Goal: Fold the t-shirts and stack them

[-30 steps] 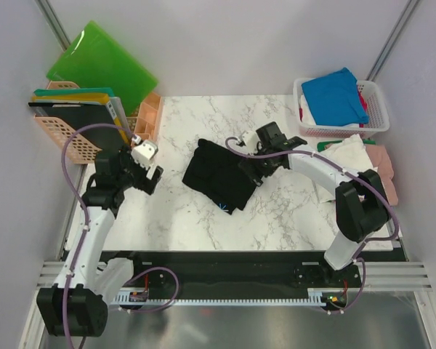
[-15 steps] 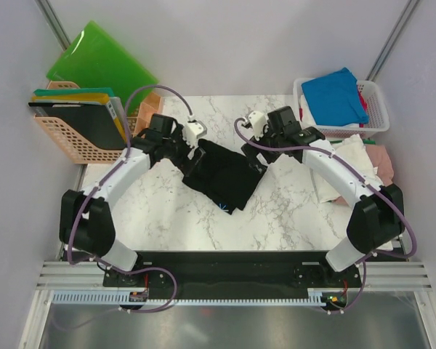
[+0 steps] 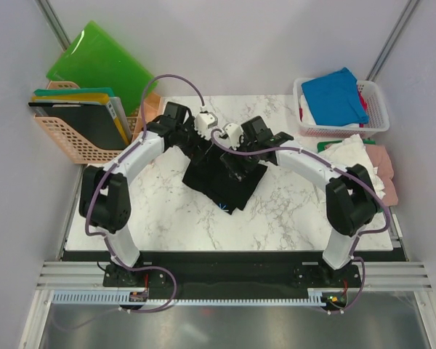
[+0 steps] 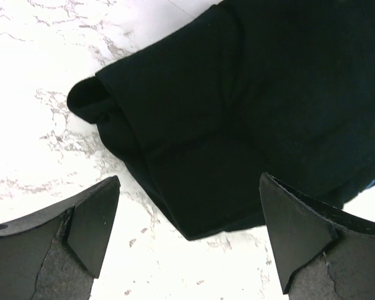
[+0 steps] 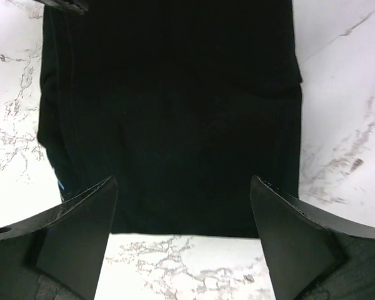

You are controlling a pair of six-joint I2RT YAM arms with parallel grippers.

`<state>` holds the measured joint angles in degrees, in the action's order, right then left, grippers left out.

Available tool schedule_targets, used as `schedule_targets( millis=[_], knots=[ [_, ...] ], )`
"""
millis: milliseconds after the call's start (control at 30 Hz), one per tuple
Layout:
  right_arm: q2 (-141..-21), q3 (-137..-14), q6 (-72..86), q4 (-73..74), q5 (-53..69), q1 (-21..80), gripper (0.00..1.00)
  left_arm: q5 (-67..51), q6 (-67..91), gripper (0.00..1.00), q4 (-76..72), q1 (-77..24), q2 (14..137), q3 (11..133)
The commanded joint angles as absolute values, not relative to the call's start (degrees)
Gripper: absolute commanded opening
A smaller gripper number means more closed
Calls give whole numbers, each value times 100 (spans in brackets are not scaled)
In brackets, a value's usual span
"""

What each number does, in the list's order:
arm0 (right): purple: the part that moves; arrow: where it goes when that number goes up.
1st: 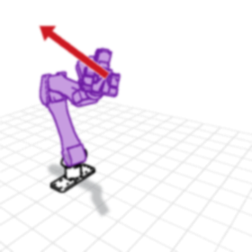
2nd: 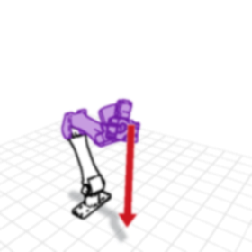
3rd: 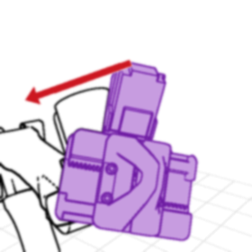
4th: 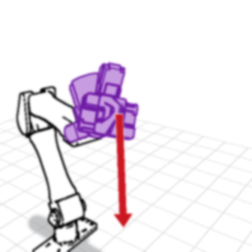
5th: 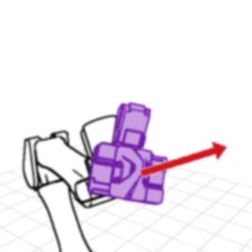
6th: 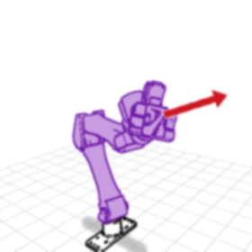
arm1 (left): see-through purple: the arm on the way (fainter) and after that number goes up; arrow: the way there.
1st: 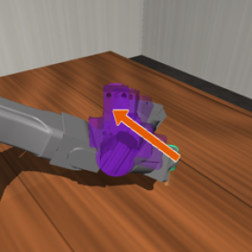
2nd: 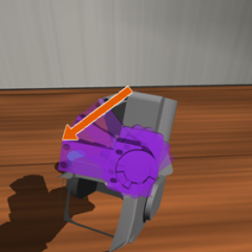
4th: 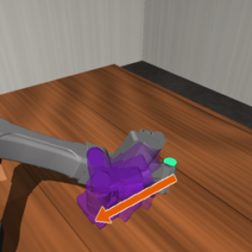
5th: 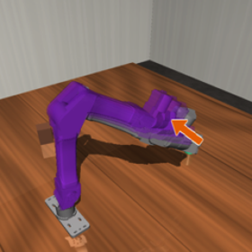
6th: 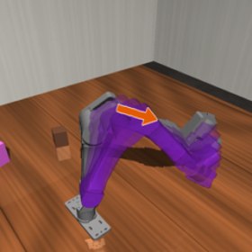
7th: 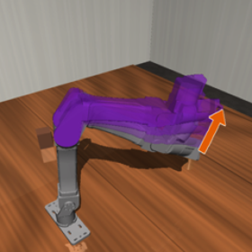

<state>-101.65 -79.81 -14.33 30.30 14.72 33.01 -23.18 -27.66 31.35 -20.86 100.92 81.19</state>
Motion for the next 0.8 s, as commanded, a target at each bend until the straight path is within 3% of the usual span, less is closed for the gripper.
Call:
schedule_targets(
  millis=[0,300,767],
  knots=[
    [-10441,-8139,-1231,2628,1652,3410,93,-2575,-2646,100,3146,-2083,10485,8367],
    [-11092,-7708,-1116,2215,1758,3480,90,-2891,-2531,100,2777,-2074,11099,7963],
    [-10784,-6610,-1318,2197,1512,3472,89,-2883,-2435,100,2461,-2083,11320,7497]
  ],
)
